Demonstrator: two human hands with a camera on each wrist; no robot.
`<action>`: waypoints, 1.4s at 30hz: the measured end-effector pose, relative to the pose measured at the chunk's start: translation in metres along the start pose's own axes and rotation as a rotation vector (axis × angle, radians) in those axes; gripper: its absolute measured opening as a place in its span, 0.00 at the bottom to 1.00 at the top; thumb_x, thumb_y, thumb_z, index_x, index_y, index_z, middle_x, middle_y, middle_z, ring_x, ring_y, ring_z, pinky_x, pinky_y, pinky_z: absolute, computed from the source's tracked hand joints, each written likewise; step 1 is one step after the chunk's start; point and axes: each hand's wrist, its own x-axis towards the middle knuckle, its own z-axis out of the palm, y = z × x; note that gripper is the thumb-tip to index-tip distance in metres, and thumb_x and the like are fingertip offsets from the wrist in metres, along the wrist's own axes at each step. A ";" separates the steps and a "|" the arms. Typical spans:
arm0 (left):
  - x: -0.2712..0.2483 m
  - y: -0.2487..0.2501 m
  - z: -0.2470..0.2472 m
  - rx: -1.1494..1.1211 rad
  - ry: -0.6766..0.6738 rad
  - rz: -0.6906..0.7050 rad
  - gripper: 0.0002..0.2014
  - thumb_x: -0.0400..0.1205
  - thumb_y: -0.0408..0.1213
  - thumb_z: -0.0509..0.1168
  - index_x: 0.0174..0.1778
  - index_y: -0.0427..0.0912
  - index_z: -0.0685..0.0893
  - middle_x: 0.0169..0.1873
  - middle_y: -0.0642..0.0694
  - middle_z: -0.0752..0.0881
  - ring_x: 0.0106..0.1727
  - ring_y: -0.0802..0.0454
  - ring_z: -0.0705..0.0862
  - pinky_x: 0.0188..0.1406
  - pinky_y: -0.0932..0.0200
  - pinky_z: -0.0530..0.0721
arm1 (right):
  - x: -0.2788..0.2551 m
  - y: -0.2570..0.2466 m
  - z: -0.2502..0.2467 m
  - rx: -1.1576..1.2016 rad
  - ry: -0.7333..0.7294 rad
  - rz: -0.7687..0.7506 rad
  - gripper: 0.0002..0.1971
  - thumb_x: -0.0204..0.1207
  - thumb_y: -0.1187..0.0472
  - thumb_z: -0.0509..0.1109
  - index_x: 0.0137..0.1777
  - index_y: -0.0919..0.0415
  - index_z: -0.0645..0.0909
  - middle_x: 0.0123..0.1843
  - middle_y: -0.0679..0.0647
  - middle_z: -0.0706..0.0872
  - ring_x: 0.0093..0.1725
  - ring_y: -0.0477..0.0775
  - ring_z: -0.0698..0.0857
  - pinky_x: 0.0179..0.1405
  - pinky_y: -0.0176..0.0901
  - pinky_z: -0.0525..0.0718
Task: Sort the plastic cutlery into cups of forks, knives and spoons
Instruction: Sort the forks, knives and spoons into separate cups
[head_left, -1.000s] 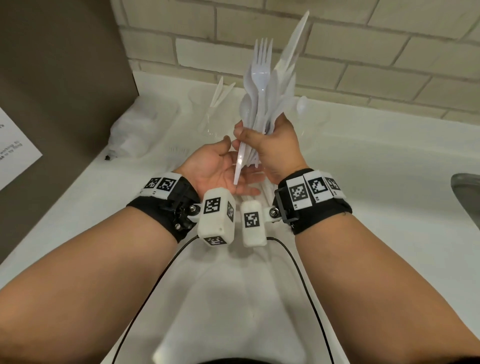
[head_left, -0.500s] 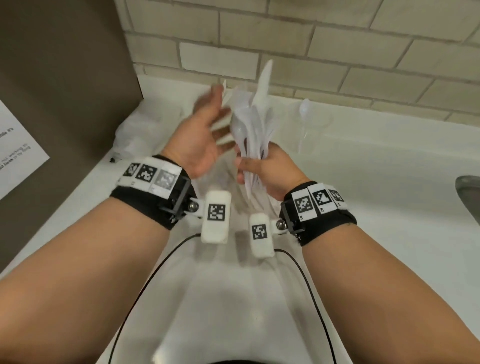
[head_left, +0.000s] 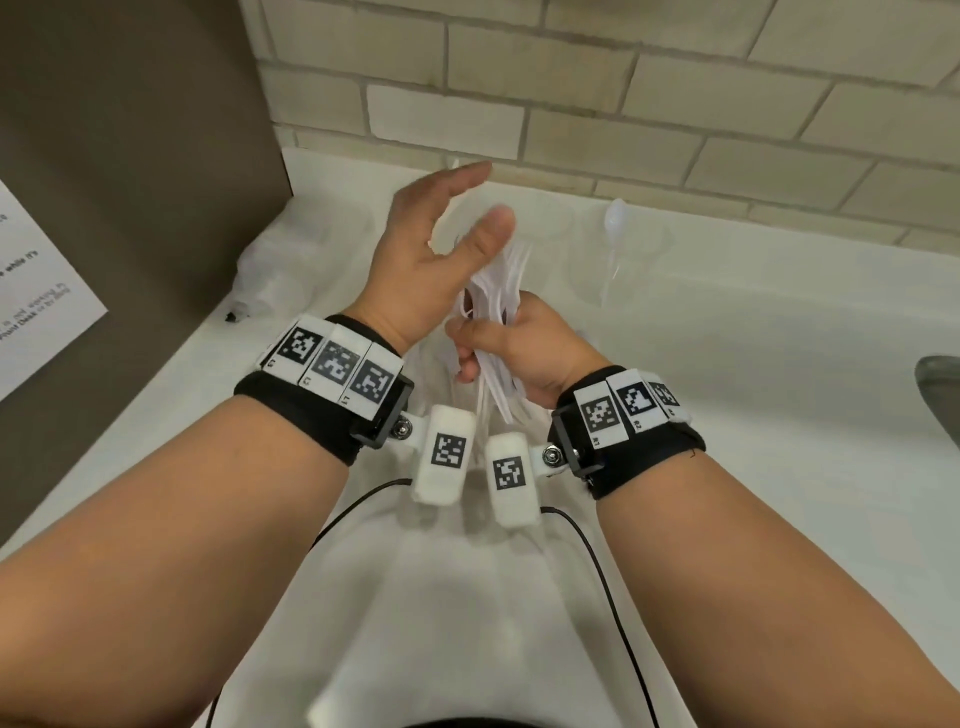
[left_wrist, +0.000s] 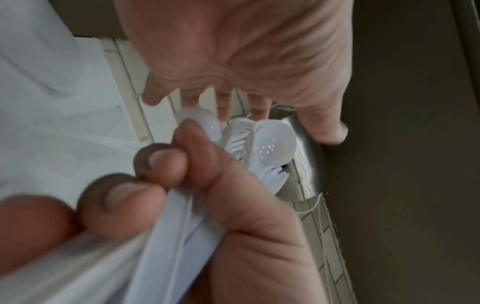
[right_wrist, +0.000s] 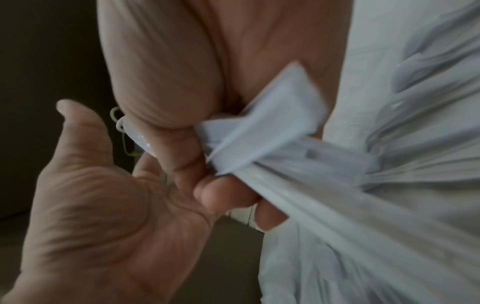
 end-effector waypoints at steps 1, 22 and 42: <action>-0.001 -0.001 0.001 -0.022 -0.027 -0.040 0.30 0.71 0.65 0.68 0.66 0.55 0.78 0.66 0.53 0.78 0.70 0.62 0.74 0.71 0.65 0.71 | 0.000 0.000 0.000 0.000 -0.010 -0.011 0.03 0.77 0.72 0.69 0.45 0.70 0.77 0.27 0.58 0.80 0.24 0.56 0.79 0.38 0.56 0.85; -0.016 0.000 -0.005 -0.542 -0.210 -0.528 0.06 0.70 0.30 0.71 0.34 0.46 0.91 0.52 0.41 0.91 0.57 0.41 0.88 0.61 0.34 0.81 | -0.002 -0.011 0.018 -0.005 -0.104 -0.056 0.16 0.64 0.80 0.73 0.52 0.70 0.82 0.38 0.67 0.86 0.36 0.60 0.87 0.41 0.57 0.88; -0.026 0.005 0.007 -0.641 0.082 -0.391 0.10 0.76 0.27 0.71 0.45 0.48 0.85 0.28 0.48 0.85 0.33 0.48 0.87 0.43 0.48 0.87 | -0.006 -0.004 0.017 -0.160 -0.055 0.154 0.11 0.61 0.79 0.69 0.35 0.64 0.76 0.30 0.59 0.74 0.24 0.54 0.74 0.20 0.39 0.70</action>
